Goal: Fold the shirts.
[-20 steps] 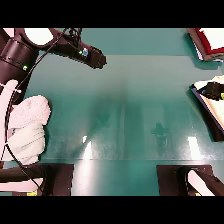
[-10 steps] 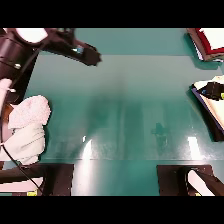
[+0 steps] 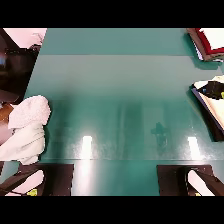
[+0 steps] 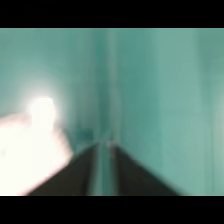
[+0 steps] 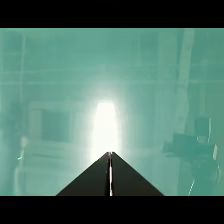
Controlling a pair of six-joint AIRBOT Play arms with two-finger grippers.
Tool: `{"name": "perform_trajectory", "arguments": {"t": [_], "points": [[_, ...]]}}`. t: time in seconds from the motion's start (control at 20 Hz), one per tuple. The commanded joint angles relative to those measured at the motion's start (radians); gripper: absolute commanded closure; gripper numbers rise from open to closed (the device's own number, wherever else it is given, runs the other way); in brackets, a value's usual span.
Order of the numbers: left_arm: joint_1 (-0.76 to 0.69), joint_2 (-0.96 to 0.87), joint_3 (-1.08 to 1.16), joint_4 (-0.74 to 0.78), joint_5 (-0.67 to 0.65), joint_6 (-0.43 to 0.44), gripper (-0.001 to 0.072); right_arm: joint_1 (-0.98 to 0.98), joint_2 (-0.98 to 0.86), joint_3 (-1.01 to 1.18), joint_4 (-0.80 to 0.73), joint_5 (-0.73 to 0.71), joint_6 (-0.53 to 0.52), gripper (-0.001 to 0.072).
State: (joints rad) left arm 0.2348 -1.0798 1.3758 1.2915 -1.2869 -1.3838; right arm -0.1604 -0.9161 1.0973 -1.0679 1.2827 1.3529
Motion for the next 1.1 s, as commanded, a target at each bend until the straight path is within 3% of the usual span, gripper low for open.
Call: {"name": "perform_trajectory", "arguments": {"t": [0.0, 0.25, 0.5, 0.55, 0.6, 0.65, 0.7, 0.75, 1.05], "points": [[0.140, 0.047, -0.229, 0.068, 0.039, -0.027, -0.0013, 0.000, 0.001, 0.000, 0.000, -0.007, 0.000, 0.0697], [0.151, 0.012, -0.486, 0.138, 0.240, -0.032, -0.0013, 0.000, 0.001, 0.000, 0.001, -0.008, 0.000, 0.0697], [0.151, -0.069, -0.542, 0.184, 0.315, -0.065, -0.0013, 0.000, 0.001, 0.000, 0.001, -0.004, 0.000, 0.0697], [0.151, -0.072, -0.542, 0.186, 0.336, -0.069, 0.0039, 0.000, 0.001, 0.000, 0.002, 0.000, 0.000, 0.0697], [0.151, -0.073, -0.542, 0.186, 0.348, -0.068, 0.0267, 0.000, 0.001, 0.000, 0.002, 0.002, 0.000, 0.0697], [0.151, -0.073, -0.542, 0.186, 0.366, -0.067, 0.0422, 0.000, 0.001, 0.000, 0.002, 0.002, 0.000, 0.0697], [0.151, -0.073, -0.542, 0.187, 0.383, -0.067, 0.0486, 0.000, 0.001, 0.000, 0.002, 0.002, 0.000, 0.0697], [0.151, -0.073, -0.541, 0.191, 0.390, -0.065, 0.0671, 0.000, 0.001, 0.000, 0.002, 0.004, 0.000, 0.0697], [0.145, -0.019, -0.448, 0.144, 0.355, -0.056, 0.0688, 0.000, 0.001, 0.000, 0.003, 0.004, 0.000, 0.0697]]}}
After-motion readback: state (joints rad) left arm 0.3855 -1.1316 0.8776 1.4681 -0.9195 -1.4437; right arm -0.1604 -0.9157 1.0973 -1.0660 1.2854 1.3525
